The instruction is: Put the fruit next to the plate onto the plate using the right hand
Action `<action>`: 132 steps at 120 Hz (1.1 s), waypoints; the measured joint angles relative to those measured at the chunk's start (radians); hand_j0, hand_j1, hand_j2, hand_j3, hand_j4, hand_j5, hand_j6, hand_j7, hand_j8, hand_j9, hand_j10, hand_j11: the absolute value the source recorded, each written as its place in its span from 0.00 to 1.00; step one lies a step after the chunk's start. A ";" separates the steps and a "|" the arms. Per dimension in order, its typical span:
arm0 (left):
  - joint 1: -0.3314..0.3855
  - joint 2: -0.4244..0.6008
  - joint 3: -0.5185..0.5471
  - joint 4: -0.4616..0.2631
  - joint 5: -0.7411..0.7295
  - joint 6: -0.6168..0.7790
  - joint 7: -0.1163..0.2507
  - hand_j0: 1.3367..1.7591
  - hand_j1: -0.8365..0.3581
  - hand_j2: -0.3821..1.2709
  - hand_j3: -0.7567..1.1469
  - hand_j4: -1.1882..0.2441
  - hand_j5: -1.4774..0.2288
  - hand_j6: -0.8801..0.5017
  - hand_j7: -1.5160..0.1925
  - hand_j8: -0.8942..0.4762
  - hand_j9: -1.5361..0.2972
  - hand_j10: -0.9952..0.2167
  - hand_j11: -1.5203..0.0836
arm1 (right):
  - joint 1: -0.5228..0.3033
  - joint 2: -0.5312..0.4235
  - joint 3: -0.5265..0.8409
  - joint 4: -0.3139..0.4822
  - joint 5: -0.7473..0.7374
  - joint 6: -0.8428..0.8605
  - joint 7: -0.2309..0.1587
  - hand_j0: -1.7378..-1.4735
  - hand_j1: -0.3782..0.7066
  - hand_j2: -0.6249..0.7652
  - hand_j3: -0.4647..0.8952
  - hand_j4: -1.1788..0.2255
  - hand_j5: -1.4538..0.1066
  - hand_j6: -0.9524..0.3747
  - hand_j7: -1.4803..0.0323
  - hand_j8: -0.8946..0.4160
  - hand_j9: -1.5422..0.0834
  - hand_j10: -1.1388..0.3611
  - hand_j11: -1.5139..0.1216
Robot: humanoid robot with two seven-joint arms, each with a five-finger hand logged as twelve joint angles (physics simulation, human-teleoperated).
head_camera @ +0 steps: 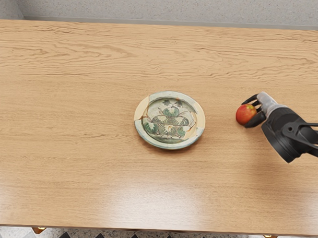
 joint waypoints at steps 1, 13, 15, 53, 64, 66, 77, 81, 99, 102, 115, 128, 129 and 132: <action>0.000 0.000 0.000 0.000 0.000 0.000 0.000 0.76 0.76 0.26 0.40 0.67 0.69 0.47 0.71 0.48 0.67 0.63 0.76 | 0.000 0.000 0.000 0.000 0.001 0.000 0.000 0.30 0.55 0.44 0.34 0.49 0.52 0.39 0.55 0.31 0.55 0.43 0.53; 0.000 0.000 0.000 0.000 0.000 0.000 0.000 0.76 0.76 0.26 0.40 0.67 0.69 0.47 0.71 0.48 0.67 0.63 0.76 | 0.005 -0.001 0.003 0.000 0.007 0.000 -0.013 0.30 0.57 0.50 0.34 0.46 0.47 0.39 0.51 0.28 0.51 0.40 0.49; 0.000 0.000 0.000 0.000 0.000 0.000 0.000 0.76 0.76 0.26 0.40 0.67 0.69 0.47 0.71 0.48 0.67 0.63 0.76 | 0.007 -0.002 0.003 0.000 0.008 0.000 -0.015 0.30 0.57 0.52 0.34 0.45 0.47 0.39 0.50 0.28 0.50 0.39 0.48; 0.000 0.000 0.000 0.000 0.000 0.000 0.000 0.76 0.76 0.26 0.40 0.67 0.69 0.47 0.71 0.48 0.67 0.63 0.76 | 0.032 -0.068 0.103 -0.011 0.083 0.200 -0.030 0.31 0.59 0.59 0.34 0.44 0.42 0.39 0.45 0.28 0.46 0.35 0.44; 0.000 0.000 0.000 0.000 0.000 0.000 0.000 0.76 0.76 0.26 0.40 0.67 0.69 0.47 0.71 0.48 0.67 0.63 0.76 | 0.029 -0.091 0.167 -0.023 0.099 0.351 -0.030 0.31 0.60 0.61 0.34 0.44 0.41 0.40 0.45 0.28 0.45 0.35 0.43; 0.000 0.000 0.000 0.000 0.000 0.000 0.000 0.76 0.76 0.26 0.40 0.67 0.69 0.47 0.71 0.48 0.67 0.63 0.76 | 0.028 -0.096 0.180 -0.026 0.101 0.380 -0.029 0.31 0.60 0.61 0.34 0.44 0.41 0.40 0.45 0.28 0.45 0.35 0.43; 0.000 0.000 0.000 0.000 0.000 0.000 0.000 0.76 0.76 0.26 0.40 0.67 0.69 0.47 0.71 0.48 0.67 0.63 0.76 | 0.026 -0.122 0.236 -0.041 0.131 0.529 -0.028 0.30 0.60 0.61 0.34 0.44 0.41 0.40 0.45 0.28 0.45 0.35 0.43; 0.000 0.000 0.000 0.000 0.000 0.000 0.000 0.76 0.76 0.26 0.40 0.67 0.69 0.47 0.71 0.48 0.67 0.63 0.76 | 0.026 -0.129 0.253 -0.047 0.141 0.577 -0.028 0.30 0.60 0.62 0.34 0.44 0.41 0.40 0.45 0.28 0.45 0.35 0.43; 0.000 0.000 0.000 0.000 0.000 0.000 0.000 0.76 0.76 0.26 0.40 0.67 0.69 0.47 0.71 0.48 0.67 0.63 0.76 | 0.025 -0.150 0.321 -0.073 0.199 0.762 -0.028 0.30 0.61 0.62 0.34 0.45 0.41 0.41 0.44 0.29 0.45 0.35 0.43; 0.000 0.000 0.000 0.000 0.000 0.000 0.000 0.76 0.76 0.26 0.40 0.67 0.69 0.47 0.71 0.48 0.67 0.63 0.76 | 0.025 -0.152 0.333 -0.076 0.212 0.793 -0.028 0.30 0.61 0.61 0.34 0.46 0.41 0.41 0.44 0.29 0.45 0.35 0.43; 0.000 0.000 0.000 0.000 0.000 0.000 0.000 0.76 0.76 0.26 0.40 0.67 0.69 0.47 0.71 0.48 0.67 0.63 0.76 | 0.026 -0.150 0.380 -0.082 0.264 0.890 -0.028 0.30 0.61 0.61 0.34 0.46 0.40 0.42 0.44 0.30 0.45 0.35 0.43; 0.000 0.000 0.000 0.000 0.000 0.000 0.000 0.76 0.76 0.26 0.40 0.67 0.69 0.47 0.71 0.48 0.67 0.63 0.76 | 0.027 -0.144 0.412 -0.082 0.295 0.931 -0.029 0.30 0.62 0.60 0.34 0.47 0.40 0.43 0.44 0.31 0.44 0.35 0.42; 0.000 0.000 0.000 0.000 0.000 0.000 0.000 0.76 0.76 0.26 0.40 0.67 0.69 0.47 0.71 0.48 0.67 0.63 0.76 | 0.027 -0.143 0.413 -0.082 0.297 0.933 -0.029 0.30 0.62 0.60 0.34 0.47 0.40 0.43 0.44 0.31 0.44 0.35 0.42; 0.000 0.000 0.000 0.000 0.000 0.000 0.000 0.76 0.76 0.26 0.40 0.67 0.69 0.47 0.71 0.48 0.67 0.63 0.76 | 0.028 -0.138 0.418 -0.082 0.302 0.937 -0.029 0.30 0.62 0.60 0.34 0.48 0.40 0.43 0.44 0.31 0.44 0.35 0.42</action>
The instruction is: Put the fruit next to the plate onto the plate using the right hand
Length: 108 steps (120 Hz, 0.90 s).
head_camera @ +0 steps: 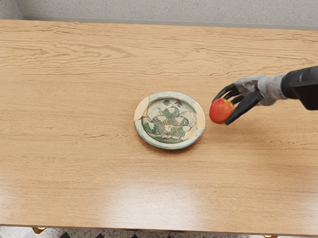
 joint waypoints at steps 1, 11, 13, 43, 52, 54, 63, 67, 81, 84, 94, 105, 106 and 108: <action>0.000 0.000 0.000 0.000 0.000 0.000 0.000 0.76 0.76 0.26 0.40 0.67 0.69 0.47 0.71 0.48 0.67 0.63 0.76 | 0.000 0.002 0.001 0.000 0.001 0.001 0.000 0.30 0.62 0.60 0.34 0.48 0.40 0.43 0.44 0.31 0.44 0.35 0.42; 0.000 0.000 0.000 0.000 0.000 0.000 0.000 0.76 0.76 0.26 0.40 0.67 0.69 0.47 0.71 0.48 0.67 0.63 0.76 | 0.003 0.030 0.018 -0.003 0.012 0.009 -0.001 0.30 0.62 0.59 0.34 0.48 0.40 0.44 0.44 0.32 0.44 0.34 0.42; 0.000 0.000 0.000 0.000 0.000 0.000 0.000 0.76 0.76 0.26 0.40 0.67 0.69 0.47 0.71 0.48 0.67 0.63 0.76 | 0.003 0.036 0.021 -0.004 0.013 0.009 -0.002 0.30 0.62 0.59 0.34 0.49 0.40 0.44 0.44 0.32 0.44 0.34 0.42; 0.000 0.000 0.000 0.000 0.000 0.000 0.000 0.76 0.76 0.26 0.40 0.67 0.69 0.47 0.71 0.48 0.67 0.63 0.76 | 0.005 0.162 0.043 -0.055 0.021 0.009 -0.003 0.30 0.63 0.59 0.34 0.50 0.39 0.45 0.43 0.33 0.44 0.34 0.42; 0.000 0.000 0.000 0.000 0.000 0.000 0.000 0.76 0.76 0.26 0.40 0.67 0.69 0.47 0.71 0.48 0.67 0.63 0.76 | 0.005 0.201 0.044 -0.074 0.023 0.007 -0.002 0.30 0.63 0.59 0.34 0.50 0.39 0.45 0.43 0.33 0.43 0.34 0.42; 0.000 0.000 0.000 0.000 0.000 0.000 0.000 0.76 0.76 0.26 0.40 0.67 0.69 0.47 0.71 0.48 0.67 0.63 0.76 | 0.005 0.212 0.044 -0.082 0.023 0.007 -0.002 0.30 0.63 0.59 0.34 0.50 0.39 0.45 0.43 0.33 0.43 0.34 0.42; 0.000 0.000 0.000 0.000 0.000 0.000 0.000 0.76 0.76 0.26 0.40 0.67 0.69 0.47 0.71 0.48 0.67 0.63 0.76 | 0.005 0.267 0.045 -0.124 0.023 0.008 -0.001 0.30 0.63 0.59 0.34 0.50 0.39 0.45 0.43 0.33 0.43 0.34 0.42; 0.000 0.000 0.000 0.000 0.000 0.000 0.000 0.76 0.76 0.26 0.40 0.67 0.69 0.47 0.71 0.48 0.67 0.63 0.76 | 0.005 0.290 0.045 -0.141 0.023 0.008 0.000 0.30 0.63 0.59 0.34 0.50 0.39 0.45 0.43 0.33 0.43 0.34 0.42; 0.000 0.000 0.000 0.000 0.000 0.000 0.000 0.76 0.76 0.26 0.40 0.67 0.69 0.47 0.71 0.48 0.67 0.63 0.76 | 0.002 0.365 0.044 -0.213 0.020 0.011 0.004 0.30 0.63 0.59 0.34 0.50 0.39 0.46 0.43 0.34 0.43 0.34 0.41; 0.000 0.000 0.000 0.000 0.000 0.000 0.000 0.76 0.76 0.26 0.40 0.67 0.69 0.47 0.71 0.48 0.67 0.63 0.76 | 0.001 0.376 0.044 -0.226 0.019 0.011 0.004 0.30 0.63 0.59 0.34 0.50 0.39 0.45 0.43 0.34 0.43 0.34 0.41; 0.000 0.000 0.000 0.000 0.000 0.000 0.000 0.76 0.76 0.26 0.40 0.67 0.69 0.47 0.71 0.48 0.67 0.63 0.76 | -0.001 0.401 0.044 -0.261 0.015 0.011 0.006 0.30 0.62 0.59 0.34 0.49 0.39 0.44 0.43 0.33 0.43 0.34 0.41; 0.000 0.000 0.000 0.000 0.000 0.000 0.000 0.76 0.76 0.26 0.40 0.67 0.69 0.47 0.71 0.48 0.67 0.63 0.76 | -0.002 0.433 0.043 -0.301 0.012 0.010 0.007 0.30 0.61 0.59 0.34 0.48 0.39 0.43 0.43 0.32 0.44 0.34 0.42; 0.000 0.000 0.000 0.000 0.000 0.000 0.000 0.76 0.76 0.26 0.40 0.67 0.69 0.47 0.71 0.48 0.67 0.63 0.76 | -0.002 0.435 0.043 -0.304 0.012 0.010 0.007 0.30 0.61 0.59 0.34 0.47 0.39 0.43 0.43 0.32 0.44 0.34 0.42; 0.000 0.000 0.000 0.000 0.000 0.000 0.000 0.76 0.76 0.26 0.40 0.67 0.69 0.47 0.71 0.48 0.67 0.63 0.76 | -0.002 0.438 0.043 -0.308 0.011 0.010 0.007 0.30 0.61 0.59 0.34 0.47 0.40 0.43 0.44 0.31 0.44 0.34 0.42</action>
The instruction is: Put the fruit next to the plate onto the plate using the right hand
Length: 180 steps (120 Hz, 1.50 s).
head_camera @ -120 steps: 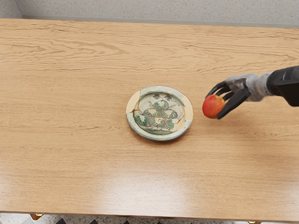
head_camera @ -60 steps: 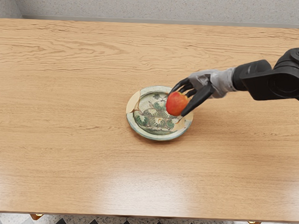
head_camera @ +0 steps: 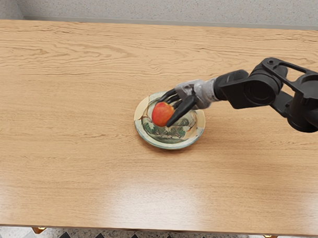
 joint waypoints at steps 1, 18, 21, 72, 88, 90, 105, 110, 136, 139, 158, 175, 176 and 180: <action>0.000 0.000 0.000 0.000 0.000 0.000 0.000 0.76 0.76 0.26 0.40 0.67 0.69 0.47 0.71 0.48 0.67 0.63 0.76 | 0.000 0.001 0.000 -0.002 0.000 0.000 0.000 0.30 0.61 0.59 0.34 0.47 0.40 0.42 0.44 0.31 0.44 0.34 0.42; 0.000 0.000 0.000 0.000 0.000 0.000 0.000 0.76 0.76 0.26 0.40 0.67 0.69 0.47 0.71 0.48 0.67 0.63 0.76 | -0.001 0.012 -0.002 -0.024 -0.002 -0.001 0.000 0.30 0.59 0.54 0.34 0.47 0.43 0.41 0.47 0.30 0.47 0.37 0.45; 0.000 0.000 0.000 0.000 0.000 0.000 0.000 0.76 0.76 0.26 0.40 0.67 0.69 0.47 0.71 0.48 0.67 0.63 0.76 | -0.001 0.012 -0.004 -0.028 -0.002 -0.001 0.000 0.30 0.59 0.54 0.34 0.47 0.44 0.41 0.48 0.30 0.48 0.37 0.46; 0.000 0.000 0.000 0.000 0.000 0.000 0.000 0.76 0.76 0.26 0.40 0.67 0.69 0.47 0.71 0.48 0.67 0.63 0.76 | -0.001 0.007 -0.004 -0.062 -0.074 -0.032 -0.008 0.30 0.36 0.43 0.34 0.62 0.67 0.50 0.71 0.47 0.70 0.55 0.67; 0.000 0.000 0.000 0.000 0.000 0.000 0.000 0.76 0.76 0.26 0.40 0.67 0.69 0.47 0.71 0.48 0.67 0.63 0.76 | 0.005 -0.023 0.019 -0.042 -0.068 -0.031 -0.010 0.30 0.28 0.43 0.34 0.67 0.73 0.55 0.77 0.51 0.76 0.60 0.74; 0.000 0.000 0.000 0.000 0.000 0.000 0.000 0.76 0.76 0.26 0.40 0.67 0.69 0.47 0.71 0.48 0.67 0.63 0.76 | 0.005 -0.028 0.024 -0.037 -0.067 -0.030 -0.010 0.30 0.28 0.43 0.34 0.68 0.74 0.55 0.78 0.52 0.76 0.61 0.74; 0.000 0.000 0.000 0.000 0.000 0.000 0.000 0.76 0.76 0.26 0.40 0.67 0.69 0.47 0.71 0.48 0.67 0.63 0.76 | 0.008 -0.081 0.077 0.018 -0.055 -0.026 -0.010 0.30 0.21 0.43 0.34 0.72 0.79 0.60 0.83 0.56 0.81 0.65 0.79; 0.000 0.000 0.000 0.000 0.000 0.000 0.000 0.76 0.76 0.26 0.40 0.67 0.69 0.47 0.71 0.48 0.67 0.63 0.76 | 0.008 -0.114 0.092 0.048 -0.030 -0.023 -0.010 0.30 0.19 0.43 0.34 0.74 0.81 0.61 0.85 0.58 0.83 0.66 0.81; 0.000 0.000 0.000 0.000 0.000 0.000 0.000 0.76 0.76 0.26 0.40 0.67 0.69 0.47 0.71 0.48 0.67 0.63 0.76 | -0.049 -0.348 0.144 0.143 0.284 0.205 -0.010 0.30 0.11 0.44 0.34 0.78 0.87 0.66 0.91 0.63 0.89 0.71 0.86; 0.000 0.000 0.000 0.000 0.000 0.000 0.000 0.76 0.76 0.26 0.40 0.67 0.69 0.47 0.71 0.48 0.67 0.63 0.76 | -0.063 -0.372 0.146 0.145 0.314 0.220 -0.010 0.30 0.11 0.44 0.34 0.79 0.87 0.66 0.92 0.63 0.89 0.71 0.87; 0.000 0.000 0.000 0.000 0.000 0.000 0.000 0.76 0.76 0.26 0.40 0.67 0.69 0.47 0.71 0.48 0.67 0.63 0.76 | -0.153 -0.530 0.159 0.135 0.428 0.262 0.121 0.30 0.09 0.44 0.34 0.80 0.89 0.68 0.93 0.64 0.91 0.72 0.88; 0.000 0.000 0.000 0.000 0.000 0.000 0.000 0.76 0.76 0.26 0.40 0.67 0.69 0.47 0.71 0.48 0.67 0.63 0.76 | -0.222 -0.628 0.162 0.109 0.489 0.271 0.212 0.30 0.08 0.44 0.34 0.81 0.89 0.68 0.94 0.65 0.91 0.73 0.89; 0.000 0.000 0.000 0.000 0.000 0.000 0.000 0.76 0.76 0.26 0.40 0.67 0.69 0.47 0.71 0.48 0.67 0.63 0.76 | -0.225 -0.631 0.162 0.107 0.491 0.272 0.215 0.30 0.08 0.44 0.34 0.81 0.89 0.68 0.94 0.65 0.91 0.73 0.89; 0.000 0.000 0.000 0.000 0.000 0.000 0.000 0.76 0.76 0.26 0.40 0.67 0.69 0.47 0.71 0.48 0.67 0.63 0.76 | -0.235 -0.642 0.162 0.101 0.498 0.272 0.222 0.30 0.08 0.44 0.34 0.81 0.89 0.69 0.94 0.65 0.91 0.73 0.89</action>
